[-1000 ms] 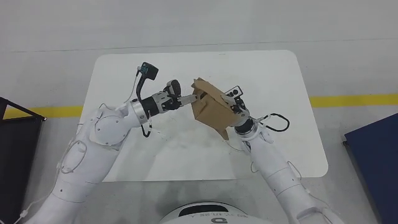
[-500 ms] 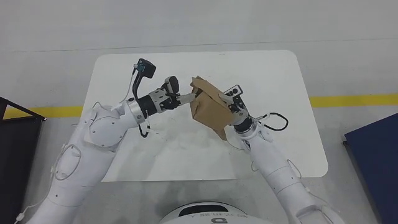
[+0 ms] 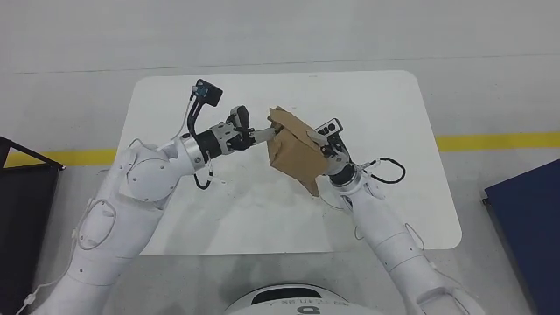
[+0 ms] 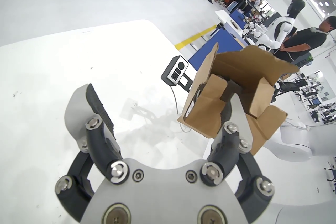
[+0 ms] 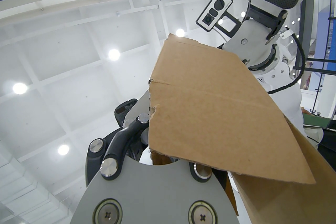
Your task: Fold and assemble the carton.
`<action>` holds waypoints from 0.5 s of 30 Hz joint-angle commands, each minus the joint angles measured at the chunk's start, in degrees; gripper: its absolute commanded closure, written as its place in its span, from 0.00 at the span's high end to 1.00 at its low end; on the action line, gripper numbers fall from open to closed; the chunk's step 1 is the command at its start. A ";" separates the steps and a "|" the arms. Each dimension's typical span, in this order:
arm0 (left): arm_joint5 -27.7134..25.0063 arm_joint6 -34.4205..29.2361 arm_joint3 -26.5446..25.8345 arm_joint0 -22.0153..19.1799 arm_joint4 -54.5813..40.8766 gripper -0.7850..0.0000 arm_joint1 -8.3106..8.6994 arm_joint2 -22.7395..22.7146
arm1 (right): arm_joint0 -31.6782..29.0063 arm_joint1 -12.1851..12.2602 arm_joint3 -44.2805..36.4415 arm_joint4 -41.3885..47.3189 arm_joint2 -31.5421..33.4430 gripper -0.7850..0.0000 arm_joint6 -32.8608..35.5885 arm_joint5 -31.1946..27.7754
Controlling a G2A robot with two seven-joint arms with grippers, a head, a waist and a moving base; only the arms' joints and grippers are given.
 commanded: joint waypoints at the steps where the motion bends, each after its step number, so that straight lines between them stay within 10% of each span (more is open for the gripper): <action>1: 0.09 -0.33 -0.08 -0.26 -0.08 1.00 0.02 -0.19 | 0.06 0.01 0.09 -0.48 -0.06 0.00 -0.20 -0.09; 15: -2.99 -5.58 -1.24 0.55 -4.19 1.00 0.67 -2.86 | 0.96 0.10 2.15 -2.49 0.32 0.00 -2.13 -0.85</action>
